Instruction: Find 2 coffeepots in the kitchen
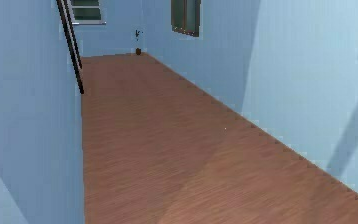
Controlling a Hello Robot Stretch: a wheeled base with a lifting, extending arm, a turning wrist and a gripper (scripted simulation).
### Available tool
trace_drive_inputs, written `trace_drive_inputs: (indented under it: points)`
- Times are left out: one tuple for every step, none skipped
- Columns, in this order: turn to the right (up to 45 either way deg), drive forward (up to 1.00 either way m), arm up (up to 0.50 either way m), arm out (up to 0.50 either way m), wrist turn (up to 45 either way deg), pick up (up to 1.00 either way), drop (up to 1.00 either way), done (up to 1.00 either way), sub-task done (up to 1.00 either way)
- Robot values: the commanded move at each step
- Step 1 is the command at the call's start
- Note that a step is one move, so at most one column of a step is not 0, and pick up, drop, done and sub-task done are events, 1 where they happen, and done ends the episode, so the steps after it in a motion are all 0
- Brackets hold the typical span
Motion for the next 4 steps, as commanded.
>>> trace_drive_inputs:
  points:
    - [3.0, 0.0, 0.0, 0.0, 0.0, 0.0, 0.0, 0.0, 0.0]
    - [0.0, 0.3, 0.0, 0.0, 0.0, 0.0, 0.0, 0.0, 0.0]
    - [-24.0, 0.0, 0.0, 0.0, 0.0, 0.0, 0.0, 0.0, 0.0]
    - [0.0, 1.0, 0.0, 0.0, 0.0, 0.0, 0.0, 0.0, 0.0]
